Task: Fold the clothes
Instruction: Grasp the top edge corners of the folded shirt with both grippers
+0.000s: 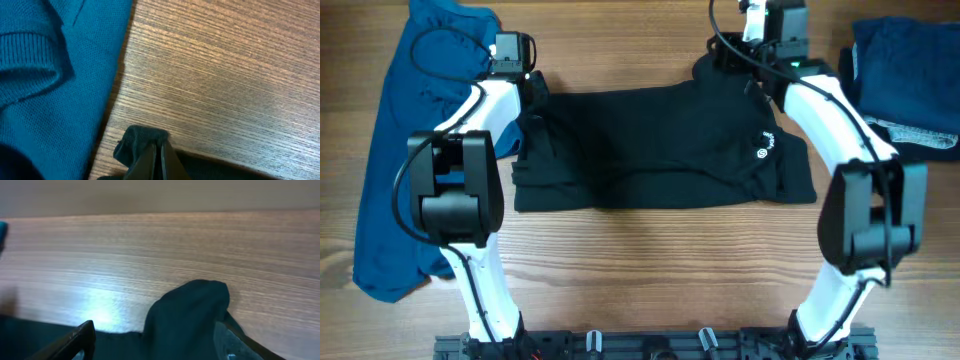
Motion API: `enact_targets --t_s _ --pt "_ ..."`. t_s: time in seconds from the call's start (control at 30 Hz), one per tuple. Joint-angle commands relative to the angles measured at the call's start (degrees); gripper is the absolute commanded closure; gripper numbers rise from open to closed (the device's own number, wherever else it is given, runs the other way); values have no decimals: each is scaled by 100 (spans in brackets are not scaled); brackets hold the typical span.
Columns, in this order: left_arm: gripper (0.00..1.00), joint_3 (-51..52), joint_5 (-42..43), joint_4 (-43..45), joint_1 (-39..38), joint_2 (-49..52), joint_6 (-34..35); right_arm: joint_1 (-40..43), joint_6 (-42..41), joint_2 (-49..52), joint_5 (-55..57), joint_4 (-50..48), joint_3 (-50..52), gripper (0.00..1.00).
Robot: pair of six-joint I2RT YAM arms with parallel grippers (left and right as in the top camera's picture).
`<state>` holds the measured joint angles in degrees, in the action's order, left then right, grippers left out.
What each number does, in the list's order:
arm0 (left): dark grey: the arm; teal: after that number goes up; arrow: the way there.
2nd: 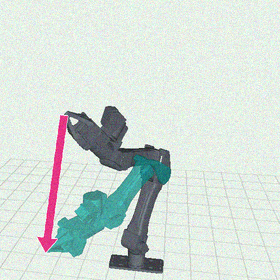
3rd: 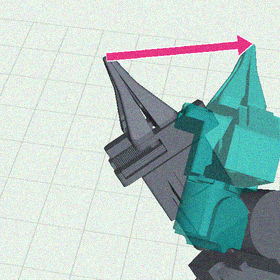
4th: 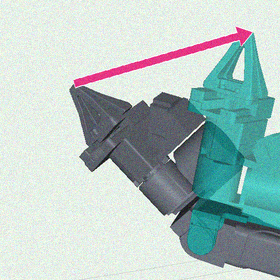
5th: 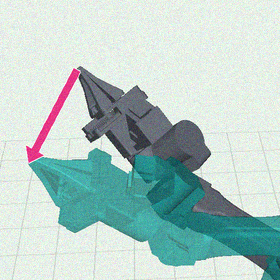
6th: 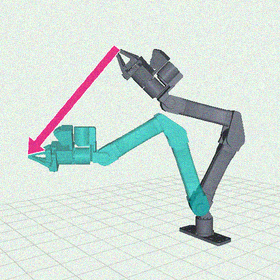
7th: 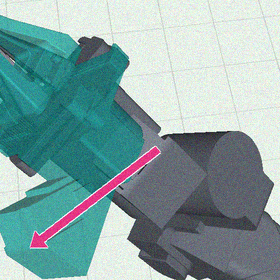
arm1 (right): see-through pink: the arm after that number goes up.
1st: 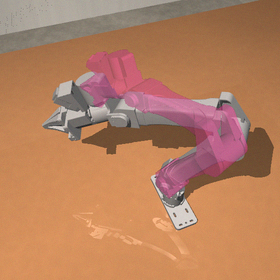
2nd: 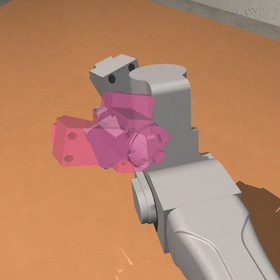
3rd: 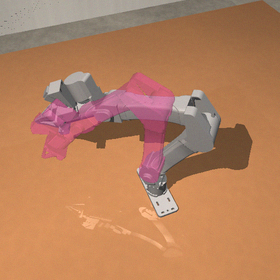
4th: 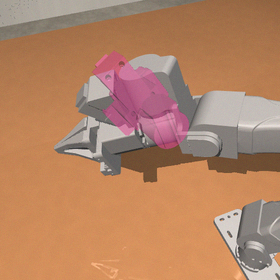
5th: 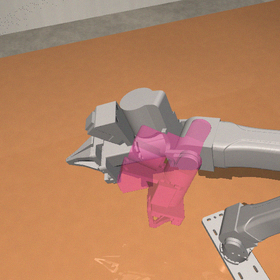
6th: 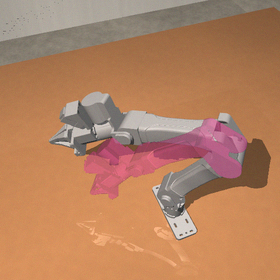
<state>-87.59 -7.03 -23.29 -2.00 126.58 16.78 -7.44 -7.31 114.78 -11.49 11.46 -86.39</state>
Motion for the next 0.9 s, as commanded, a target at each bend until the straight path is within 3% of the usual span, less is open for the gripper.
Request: enact_targets --t_s 0.0,0.23,0.47,0.53,0.63,0.73,0.87 --pt "96 164 94 -291 -35 273 15 -4 -378 577 149 -472 -20 28" --pt "96 164 94 -297 -35 273 17 -4 -1556 1414 1113 -1362 -20 34" --pt "96 164 94 -284 -35 273 35 2 -1740 1906 1259 -1836 -20 34" --pt "96 164 94 -269 -35 273 35 2 -1818 1945 1342 -1910 -20 38" --pt "96 164 94 -234 -35 273 35 0 -1840 1971 1362 -2094 -20 55" --pt "96 164 94 -188 -37 273 37 0 -1836 1971 1360 -2031 -20 93" --pt "96 164 94 -166 -35 273 59 2 -1757 1947 1355 -1773 -26 96"
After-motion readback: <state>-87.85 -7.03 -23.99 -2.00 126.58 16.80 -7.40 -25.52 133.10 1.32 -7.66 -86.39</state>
